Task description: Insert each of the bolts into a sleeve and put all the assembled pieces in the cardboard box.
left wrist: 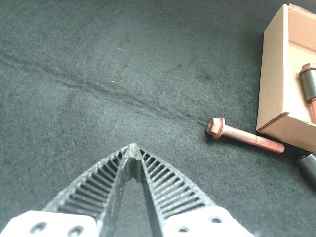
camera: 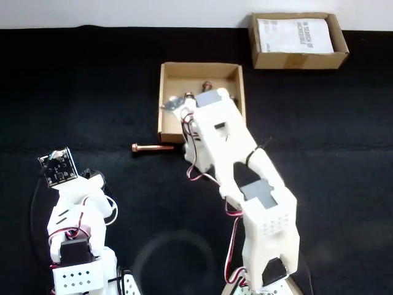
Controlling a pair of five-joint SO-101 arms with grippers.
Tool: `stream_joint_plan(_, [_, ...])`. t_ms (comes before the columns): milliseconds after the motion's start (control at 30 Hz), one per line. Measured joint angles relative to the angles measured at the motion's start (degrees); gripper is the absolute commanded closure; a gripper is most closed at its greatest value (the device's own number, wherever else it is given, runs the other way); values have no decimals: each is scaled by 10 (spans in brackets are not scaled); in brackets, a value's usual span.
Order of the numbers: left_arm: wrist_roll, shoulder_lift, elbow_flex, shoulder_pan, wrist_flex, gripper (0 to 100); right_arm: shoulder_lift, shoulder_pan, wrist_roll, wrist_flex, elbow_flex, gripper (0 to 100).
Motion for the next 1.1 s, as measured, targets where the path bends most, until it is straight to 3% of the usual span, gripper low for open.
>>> stream_joint_plan(300, [0,0,0,0,0,988,110,0,38,-6,-142,875])
stream_joint_plan(1000, [0,0,0,0,0,987,315,-37,40,3,-403,882])
stream_joint_plan(1100, [0,0,0,0,0,987,331,-39,40,3,-430,986])
